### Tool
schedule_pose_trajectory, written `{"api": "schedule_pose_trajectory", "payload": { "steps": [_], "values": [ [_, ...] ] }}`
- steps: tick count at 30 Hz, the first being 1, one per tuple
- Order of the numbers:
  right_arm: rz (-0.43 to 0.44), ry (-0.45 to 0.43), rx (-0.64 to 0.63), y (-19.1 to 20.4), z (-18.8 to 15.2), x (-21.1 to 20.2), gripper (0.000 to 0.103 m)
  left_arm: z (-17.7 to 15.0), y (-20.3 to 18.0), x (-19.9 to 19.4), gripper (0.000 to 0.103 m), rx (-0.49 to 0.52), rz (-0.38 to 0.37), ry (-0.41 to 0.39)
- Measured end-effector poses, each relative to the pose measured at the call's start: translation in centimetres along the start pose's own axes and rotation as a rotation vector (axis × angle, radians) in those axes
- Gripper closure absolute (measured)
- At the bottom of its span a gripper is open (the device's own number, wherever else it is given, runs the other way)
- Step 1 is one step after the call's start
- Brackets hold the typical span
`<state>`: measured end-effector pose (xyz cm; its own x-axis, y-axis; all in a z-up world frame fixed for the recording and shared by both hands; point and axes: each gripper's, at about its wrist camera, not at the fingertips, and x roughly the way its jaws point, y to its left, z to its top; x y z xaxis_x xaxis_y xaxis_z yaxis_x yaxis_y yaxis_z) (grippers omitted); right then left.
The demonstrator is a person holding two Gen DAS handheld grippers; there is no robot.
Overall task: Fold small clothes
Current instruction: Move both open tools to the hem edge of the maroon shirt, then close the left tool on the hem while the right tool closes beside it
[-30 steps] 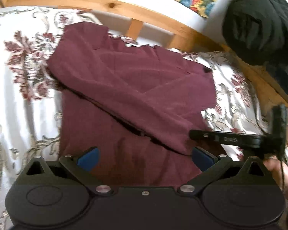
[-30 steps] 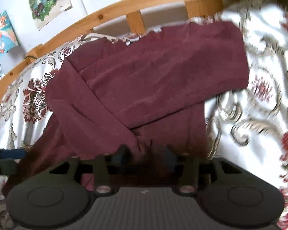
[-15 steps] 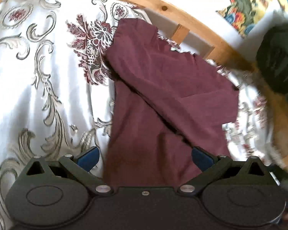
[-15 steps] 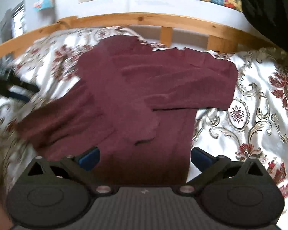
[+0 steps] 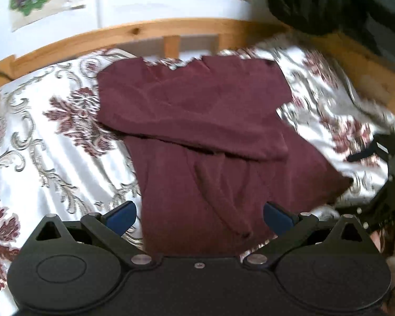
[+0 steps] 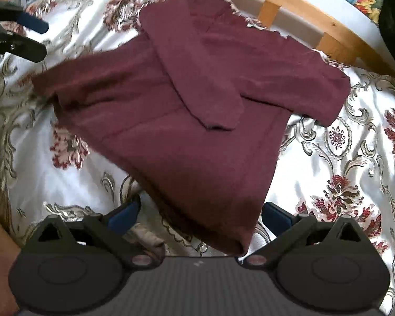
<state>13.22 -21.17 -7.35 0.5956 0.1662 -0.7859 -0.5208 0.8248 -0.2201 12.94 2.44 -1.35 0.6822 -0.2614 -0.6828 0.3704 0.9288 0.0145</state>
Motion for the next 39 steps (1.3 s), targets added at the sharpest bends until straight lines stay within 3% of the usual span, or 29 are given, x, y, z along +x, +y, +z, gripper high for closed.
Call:
{"api": "schedule_pose_trajectory", "payload": {
  "steps": [5, 6, 8, 10, 12, 16, 19, 23, 32, 39],
  "values": [
    [-0.100, 0.023, 0.001, 0.3, 0.3, 1.8, 0.001, -0.5, -1.6, 1.4, 0.001, 0.083, -0.039, 0.072],
    [-0.099, 0.024, -0.003, 0.4, 0.4, 2.2, 0.008, -0.5, -1.9, 1.6, 0.001, 0.103, -0.048, 0.084],
    [-0.044, 0.026, -0.004, 0.4, 0.5, 2.6, 0.030, -0.8, -2.3, 1.8, 0.001, 0.130, -0.064, 0.097],
    [0.000, 0.012, 0.005, 0.4, 0.5, 2.5, 0.065, -1.2, -2.7, 2.3, 0.001, 0.160, -0.072, 0.127],
    [0.013, -0.035, 0.042, 0.1, 0.7, 1.8, 0.089, -1.5, -3.1, 2.9, 0.001, 0.184, -0.078, 0.160],
    [0.117, -0.175, 0.253, -2.6, 0.7, -0.5, 0.094, -1.9, -4.1, 4.3, 0.001, 0.251, -0.069, 0.208],
    [0.167, -0.278, 0.400, -4.8, 0.4, -1.8, 0.095, -2.3, -4.6, 6.0, 0.001, 0.294, 0.007, 0.284],
    [0.205, -0.354, 0.513, -7.3, 0.1, -2.3, 0.095, -2.5, -4.0, 7.4, 0.002, 0.273, 0.041, 0.356],
    [0.199, -0.364, 0.551, -7.9, -0.1, -2.2, 0.095, -2.2, -0.2, 9.1, 0.005, 0.093, 0.201, 0.416],
    [0.190, -0.337, 0.598, -8.3, -0.7, -1.6, 0.094, -2.0, -0.3, 8.0, 0.011, 0.072, 0.229, 0.354]
  ]
}}
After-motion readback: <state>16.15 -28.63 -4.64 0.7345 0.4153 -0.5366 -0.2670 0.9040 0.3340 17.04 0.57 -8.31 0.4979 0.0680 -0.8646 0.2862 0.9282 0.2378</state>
